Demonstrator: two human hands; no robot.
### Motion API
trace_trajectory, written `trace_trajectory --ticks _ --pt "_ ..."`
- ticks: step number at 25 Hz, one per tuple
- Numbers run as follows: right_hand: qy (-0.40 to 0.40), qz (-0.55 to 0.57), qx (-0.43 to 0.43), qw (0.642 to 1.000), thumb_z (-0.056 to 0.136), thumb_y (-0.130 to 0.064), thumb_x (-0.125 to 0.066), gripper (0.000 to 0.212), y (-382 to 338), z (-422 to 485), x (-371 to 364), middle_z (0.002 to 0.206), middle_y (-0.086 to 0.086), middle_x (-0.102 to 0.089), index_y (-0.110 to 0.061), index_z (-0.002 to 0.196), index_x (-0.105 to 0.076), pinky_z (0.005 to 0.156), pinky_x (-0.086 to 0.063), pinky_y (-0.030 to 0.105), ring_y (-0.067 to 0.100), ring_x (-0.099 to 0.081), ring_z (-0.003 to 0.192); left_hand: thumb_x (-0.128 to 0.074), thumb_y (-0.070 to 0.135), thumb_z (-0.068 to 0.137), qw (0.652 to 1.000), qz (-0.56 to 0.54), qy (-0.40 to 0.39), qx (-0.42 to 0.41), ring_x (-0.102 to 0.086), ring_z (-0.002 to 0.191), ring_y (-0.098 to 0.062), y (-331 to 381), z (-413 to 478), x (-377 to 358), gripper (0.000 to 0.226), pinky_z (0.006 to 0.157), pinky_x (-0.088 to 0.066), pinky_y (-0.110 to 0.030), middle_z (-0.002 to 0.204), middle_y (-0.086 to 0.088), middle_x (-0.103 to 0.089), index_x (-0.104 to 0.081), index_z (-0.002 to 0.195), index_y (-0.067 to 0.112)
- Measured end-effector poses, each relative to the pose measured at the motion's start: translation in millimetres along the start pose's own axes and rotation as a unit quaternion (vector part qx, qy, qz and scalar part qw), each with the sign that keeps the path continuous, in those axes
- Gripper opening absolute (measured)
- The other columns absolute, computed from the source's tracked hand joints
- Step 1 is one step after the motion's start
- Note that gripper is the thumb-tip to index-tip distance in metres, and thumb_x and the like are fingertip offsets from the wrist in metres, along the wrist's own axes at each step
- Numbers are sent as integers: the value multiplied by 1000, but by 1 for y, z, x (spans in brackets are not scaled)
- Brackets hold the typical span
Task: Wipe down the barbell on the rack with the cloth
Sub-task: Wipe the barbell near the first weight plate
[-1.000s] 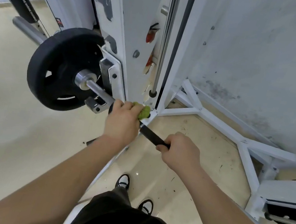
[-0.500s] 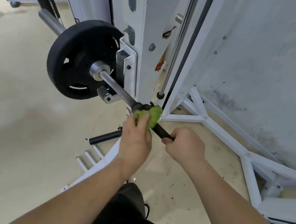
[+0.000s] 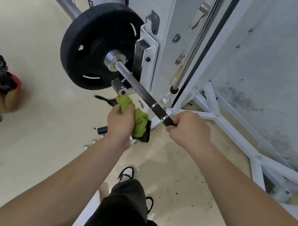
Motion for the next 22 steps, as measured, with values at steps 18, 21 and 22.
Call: trace_trajectory --ticks 18,21,22 --pt "16 39 -49 998 81 -37 -73 10 4 3 -4 74 -7 -67 -26 81 -71 61 -46 27 19 -63 73 -47 -5 88 961 56 -220 156 -71 82 -34 -26 3 -30 34 72 -63 -44 103 -26 -74 -66 116 -1" --pt "11 37 -45 998 82 -36 -72 11 4 1 -5 73 -5 -68 -25 80 -72 62 -50 29 19 -64 71 -55 -8 88 991 27 -74 107 -69 76 -30 -5 26 -27 19 73 -63 -44 91 -21 -71 -68 96 4" --pt "11 36 -46 998 83 -35 -72 11 4 1 -4 71 -4 -69 -24 80 -72 63 -51 29 19 -65 70 -56 -8 88 997 13 -32 75 -68 70 -26 2 31 -28 20 65 -63 -38 84 -16 -70 -67 93 8"
Point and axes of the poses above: each hand's wrist, its own z-axis towards the middle knuckle, its own x-axis out of the back of the hand, y = z × x, the point moved 3 cm from there along z, towards the middle knuckle
